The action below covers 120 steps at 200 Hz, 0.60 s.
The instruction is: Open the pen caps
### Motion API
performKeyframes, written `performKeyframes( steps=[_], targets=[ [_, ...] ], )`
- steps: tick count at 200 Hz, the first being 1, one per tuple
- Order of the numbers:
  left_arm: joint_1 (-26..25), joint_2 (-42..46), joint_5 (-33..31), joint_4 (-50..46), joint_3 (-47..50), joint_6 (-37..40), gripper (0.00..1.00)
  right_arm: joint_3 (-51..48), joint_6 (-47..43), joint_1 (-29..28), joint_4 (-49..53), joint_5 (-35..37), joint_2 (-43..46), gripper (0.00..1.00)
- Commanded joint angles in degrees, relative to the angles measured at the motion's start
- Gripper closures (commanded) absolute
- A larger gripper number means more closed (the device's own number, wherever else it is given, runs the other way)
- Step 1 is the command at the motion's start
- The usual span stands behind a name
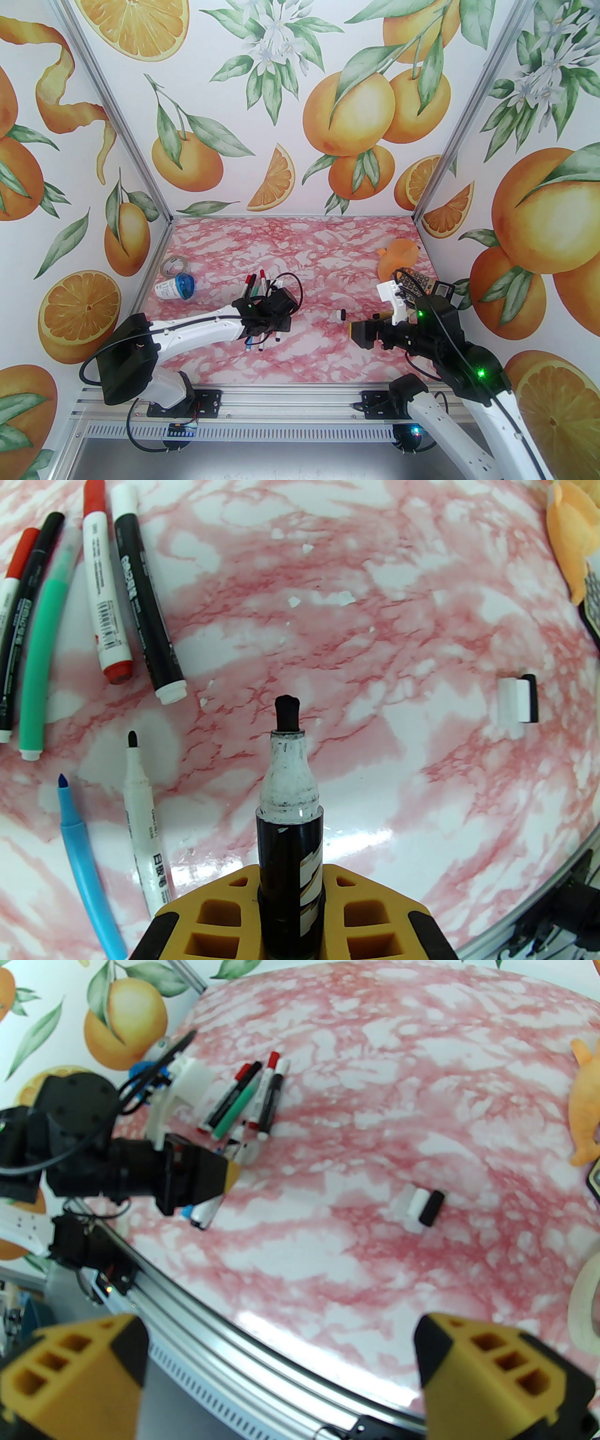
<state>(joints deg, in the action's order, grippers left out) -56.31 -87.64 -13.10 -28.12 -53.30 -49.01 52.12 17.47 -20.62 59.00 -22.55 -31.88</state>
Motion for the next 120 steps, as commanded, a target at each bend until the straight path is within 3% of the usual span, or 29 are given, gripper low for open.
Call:
performKeyframes(
  steps=[1, 120],
  targets=[
    [-0.3, -1.3, -1.9, 1.7, 1.3, -1.9, 0.89, -0.5, -0.2, -0.5, -0.2, -0.8, -0.3, 0.00],
    [-0.6, -6.1, -3.0, 3.1, 3.2, -0.8, 0.86, -0.7, 0.0, -0.5, -0.3, -0.4, -0.7, 0.00]
  ],
)
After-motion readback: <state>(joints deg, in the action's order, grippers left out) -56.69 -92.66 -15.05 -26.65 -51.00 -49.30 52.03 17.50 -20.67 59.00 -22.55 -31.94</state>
